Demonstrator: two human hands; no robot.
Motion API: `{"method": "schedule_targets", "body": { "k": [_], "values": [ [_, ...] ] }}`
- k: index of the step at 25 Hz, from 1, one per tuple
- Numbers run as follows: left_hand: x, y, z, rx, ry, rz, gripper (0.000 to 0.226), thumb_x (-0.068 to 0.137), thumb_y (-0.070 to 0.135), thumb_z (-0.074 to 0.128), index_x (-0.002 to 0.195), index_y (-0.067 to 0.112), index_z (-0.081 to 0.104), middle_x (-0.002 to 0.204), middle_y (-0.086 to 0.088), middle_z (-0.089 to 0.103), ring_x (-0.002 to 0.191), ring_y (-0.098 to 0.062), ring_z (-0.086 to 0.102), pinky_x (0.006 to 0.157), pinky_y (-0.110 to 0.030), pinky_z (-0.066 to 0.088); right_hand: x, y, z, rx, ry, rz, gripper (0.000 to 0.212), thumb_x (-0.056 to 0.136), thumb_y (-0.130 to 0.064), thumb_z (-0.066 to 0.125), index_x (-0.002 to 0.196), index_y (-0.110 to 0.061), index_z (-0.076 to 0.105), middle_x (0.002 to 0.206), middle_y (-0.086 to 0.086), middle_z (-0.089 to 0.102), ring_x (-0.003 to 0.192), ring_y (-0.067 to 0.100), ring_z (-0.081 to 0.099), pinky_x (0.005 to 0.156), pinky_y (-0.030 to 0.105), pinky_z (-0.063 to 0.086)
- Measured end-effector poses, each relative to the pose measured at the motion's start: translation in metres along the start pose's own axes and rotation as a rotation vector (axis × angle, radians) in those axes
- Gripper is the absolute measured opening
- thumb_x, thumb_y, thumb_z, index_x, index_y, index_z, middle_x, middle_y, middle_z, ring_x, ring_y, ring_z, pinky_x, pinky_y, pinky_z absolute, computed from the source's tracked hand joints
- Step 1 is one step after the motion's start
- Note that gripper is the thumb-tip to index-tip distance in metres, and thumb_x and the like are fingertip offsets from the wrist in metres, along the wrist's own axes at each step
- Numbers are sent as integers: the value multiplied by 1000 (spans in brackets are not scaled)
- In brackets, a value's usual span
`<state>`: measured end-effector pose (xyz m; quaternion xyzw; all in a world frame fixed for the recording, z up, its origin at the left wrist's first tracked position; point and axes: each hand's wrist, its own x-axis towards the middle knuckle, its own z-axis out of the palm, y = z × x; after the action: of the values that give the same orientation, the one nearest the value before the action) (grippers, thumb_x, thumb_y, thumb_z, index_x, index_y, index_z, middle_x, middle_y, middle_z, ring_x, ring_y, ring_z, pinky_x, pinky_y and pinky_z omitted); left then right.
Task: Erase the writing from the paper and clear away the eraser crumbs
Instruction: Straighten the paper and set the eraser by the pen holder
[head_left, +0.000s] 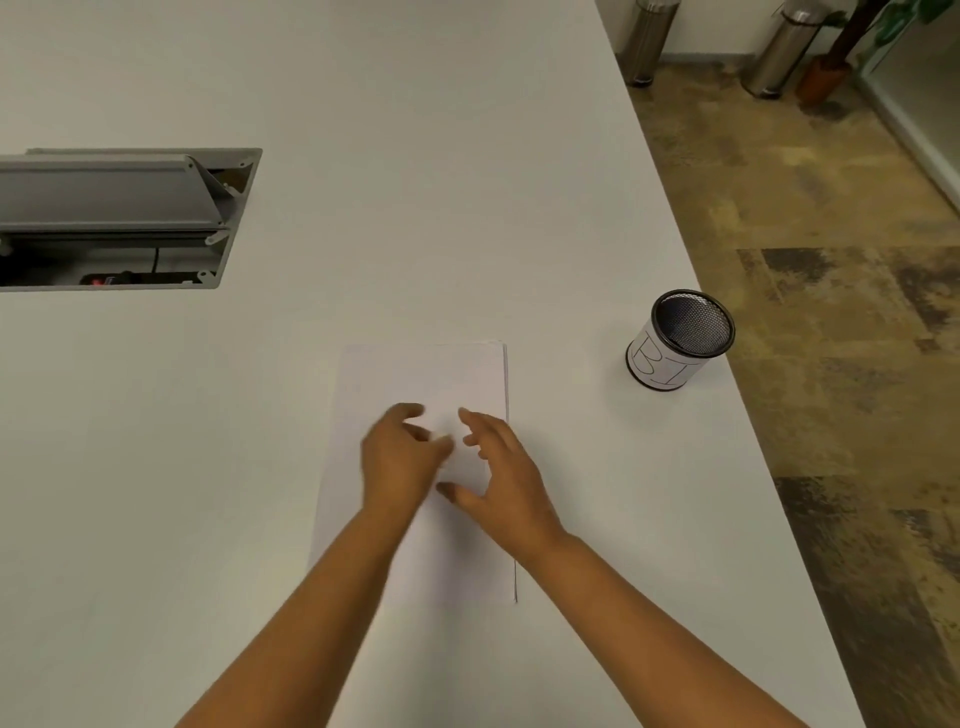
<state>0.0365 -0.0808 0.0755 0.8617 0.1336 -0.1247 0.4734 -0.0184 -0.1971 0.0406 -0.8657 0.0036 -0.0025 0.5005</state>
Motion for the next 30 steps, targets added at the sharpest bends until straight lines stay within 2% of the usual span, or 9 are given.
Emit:
{"method": "schedule_targets", "body": {
  "k": [3, 5, 7, 11, 16, 22, 25, 28, 30],
  "values": [
    [-3, 14, 27, -9, -31, 17, 48, 74, 14, 70, 119, 14, 53, 76, 8, 57, 69, -6, 58, 57, -15, 42, 8, 2, -10, 45, 100, 37, 43, 77, -12, 70, 118, -15, 56, 114, 3, 58, 102, 15, 55, 92, 34, 50],
    [-2, 18, 36, -14, -54, 22, 50, 74, 15, 70, 121, 14, 52, 76, 9, 57, 69, -4, 56, 56, -13, 40, 12, 6, -21, 0, 85, 55, 38, 77, -11, 71, 113, -12, 59, 108, 4, 61, 94, 17, 58, 86, 32, 53],
    [-1, 20, 41, 5, -105, 30, 55, 74, 23, 73, 124, 16, 49, 86, 5, 60, 76, -9, 58, 63, -17, 43, 20, 17, -37, -149, 78, 45, 39, 76, -15, 72, 112, -9, 60, 104, 8, 62, 88, 20, 61, 80, 25, 50],
    [7, 12, 39, 76, -114, 41, 55, 79, 33, 69, 127, 17, 48, 114, -2, 59, 96, -17, 56, 79, -27, 44, 53, 54, -87, -257, 214, 223, 40, 79, -8, 67, 117, -3, 56, 108, 18, 58, 92, 31, 59, 87, 39, 47],
    [12, -4, 31, 158, -63, 27, 43, 86, 25, 61, 126, 14, 50, 120, -7, 60, 104, -21, 57, 83, -29, 44, 66, 84, -104, -358, 111, 164, 39, 84, -9, 61, 123, -8, 52, 120, 13, 57, 111, 30, 48, 96, 35, 38],
    [22, -9, 26, 162, 5, 48, 44, 86, 22, 60, 128, 13, 49, 124, -8, 57, 110, -24, 55, 90, -33, 44, 71, 91, -108, -393, 75, 138, 44, 86, -10, 59, 128, -11, 47, 121, 11, 57, 115, 29, 43, 94, 21, 28],
    [31, -16, 13, 215, 117, 76, 43, 84, 21, 61, 125, 11, 52, 129, -12, 52, 117, -28, 49, 95, -39, 42, 64, 76, -98, -348, 199, 187, 48, 84, -6, 60, 130, -6, 44, 128, 15, 50, 117, 29, 41, 99, 23, 27],
    [45, -30, -13, 379, 269, -110, 50, 84, 30, 61, 126, 6, 47, 130, -20, 43, 121, -37, 38, 94, -48, 39, 41, 52, -57, -203, 415, 325, 40, 83, -4, 57, 123, -2, 48, 115, 18, 52, 102, 30, 51, 94, 34, 40],
    [46, -41, -25, 453, 298, -321, 61, 85, 39, 56, 129, -1, 39, 132, -24, 38, 122, -40, 34, 94, -51, 37, 26, 34, -26, -126, 319, 487, 39, 88, -8, 51, 125, -2, 45, 112, 16, 54, 104, 29, 52, 92, 32, 38]
  ]
}}
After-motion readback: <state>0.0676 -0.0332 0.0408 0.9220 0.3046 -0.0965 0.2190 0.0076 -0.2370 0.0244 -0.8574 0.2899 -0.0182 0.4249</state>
